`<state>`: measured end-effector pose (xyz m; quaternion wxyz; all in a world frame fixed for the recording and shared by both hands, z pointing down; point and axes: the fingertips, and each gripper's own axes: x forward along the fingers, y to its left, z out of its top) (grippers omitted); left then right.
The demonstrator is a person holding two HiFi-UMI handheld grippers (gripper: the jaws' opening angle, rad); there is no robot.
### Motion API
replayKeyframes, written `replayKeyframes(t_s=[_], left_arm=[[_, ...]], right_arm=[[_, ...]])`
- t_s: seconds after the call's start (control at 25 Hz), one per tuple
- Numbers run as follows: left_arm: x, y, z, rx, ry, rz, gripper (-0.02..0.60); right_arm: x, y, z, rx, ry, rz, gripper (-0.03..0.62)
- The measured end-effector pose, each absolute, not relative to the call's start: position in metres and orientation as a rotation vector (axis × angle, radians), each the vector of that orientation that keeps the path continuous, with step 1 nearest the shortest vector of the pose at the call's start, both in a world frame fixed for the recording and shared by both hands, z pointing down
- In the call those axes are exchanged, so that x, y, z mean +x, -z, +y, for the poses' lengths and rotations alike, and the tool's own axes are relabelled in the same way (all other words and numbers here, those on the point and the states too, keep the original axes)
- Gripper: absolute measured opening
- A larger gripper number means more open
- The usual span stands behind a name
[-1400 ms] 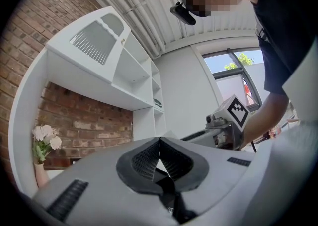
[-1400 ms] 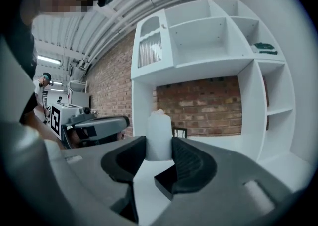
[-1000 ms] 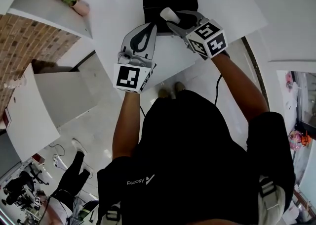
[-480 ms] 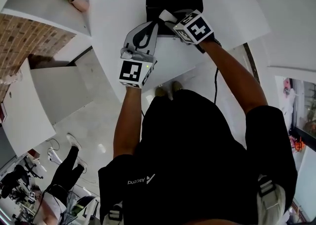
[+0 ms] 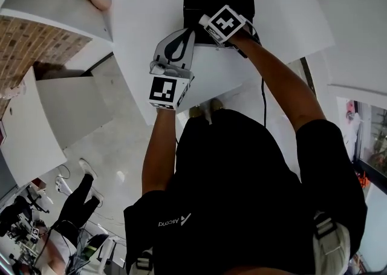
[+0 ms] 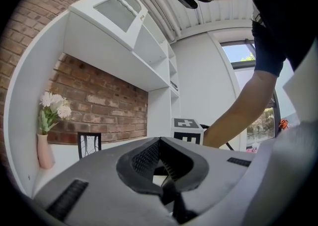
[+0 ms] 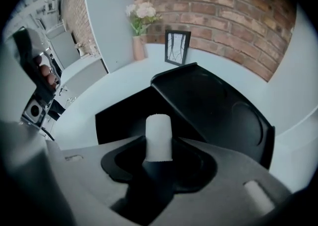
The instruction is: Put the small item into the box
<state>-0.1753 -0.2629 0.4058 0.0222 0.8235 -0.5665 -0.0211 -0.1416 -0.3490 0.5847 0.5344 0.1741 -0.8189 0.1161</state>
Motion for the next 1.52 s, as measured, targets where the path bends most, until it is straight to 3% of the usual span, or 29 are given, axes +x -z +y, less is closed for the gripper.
replayKeyframes(t_s=[0.48,0.88,1.52], left_arm=[[-0.183,-0.411,-0.258,2.520,0.048,-1.780,-0.002],[-0.177,-0.409,-0.256,2.547,0.035,-1.753,-0.001],[-0.155,-0.392,-0.246,2.597,-0.018,-1.711,-0.002]], right_arm=[[-0.143,-0.604,-0.348,0.397,-0.298,-1.880,0.172],[-0.141,-0.595,-0.346,0.390,-0.298,-1.930,0.217],[-0.131,-0.495,-0.311,0.413,-0.299,-2.359,0.221]])
